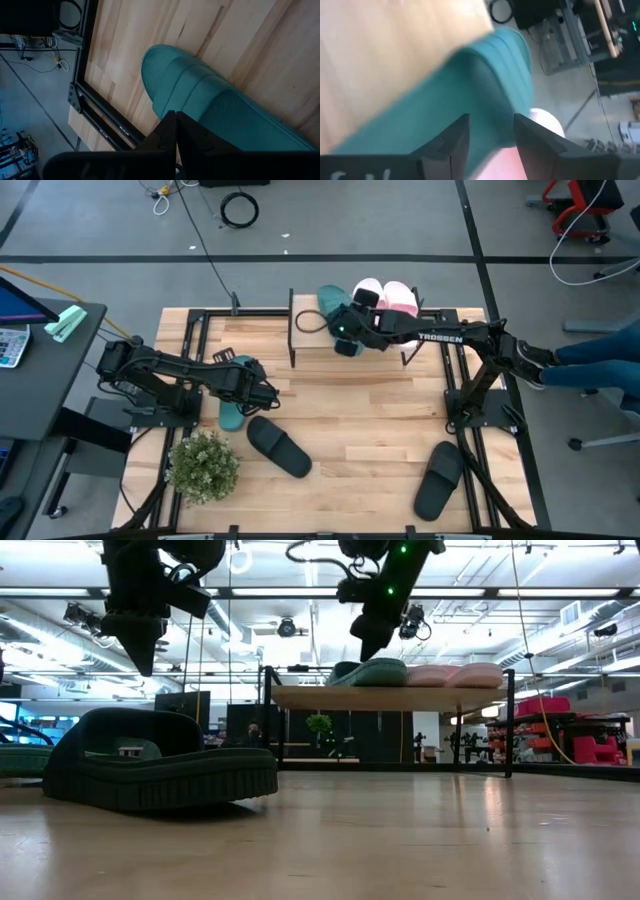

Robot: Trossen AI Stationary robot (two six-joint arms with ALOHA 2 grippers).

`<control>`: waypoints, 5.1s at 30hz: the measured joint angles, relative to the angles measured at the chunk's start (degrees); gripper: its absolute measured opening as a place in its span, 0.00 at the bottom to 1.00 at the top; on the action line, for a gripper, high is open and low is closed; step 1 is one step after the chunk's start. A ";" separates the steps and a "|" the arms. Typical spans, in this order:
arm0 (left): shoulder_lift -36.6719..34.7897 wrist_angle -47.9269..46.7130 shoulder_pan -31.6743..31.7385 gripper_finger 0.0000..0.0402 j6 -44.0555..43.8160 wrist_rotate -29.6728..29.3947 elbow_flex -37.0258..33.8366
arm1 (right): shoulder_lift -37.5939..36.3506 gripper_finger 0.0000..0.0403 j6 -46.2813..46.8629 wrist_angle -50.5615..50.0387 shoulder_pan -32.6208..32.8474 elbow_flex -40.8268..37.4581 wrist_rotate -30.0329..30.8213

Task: Pick and place slides into the shelf
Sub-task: Put the right green slipper on the shelf, then put the green slipper on the shelf

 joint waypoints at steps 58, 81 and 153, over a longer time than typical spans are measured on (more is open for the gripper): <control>0.02 9.29 0.06 0.02 9.07 -0.02 0.00 | 4.03 0.00 -0.55 12.30 -10.47 0.09 -18.06; 0.00 8.85 1.44 0.11 13.97 0.66 0.00 | -0.70 0.16 -3.02 11.37 -5.41 -0.04 -13.73; 0.02 13.52 1.33 0.02 11.55 2.35 -15.08 | -13.09 0.21 22.14 -9.03 30.40 -0.02 -20.52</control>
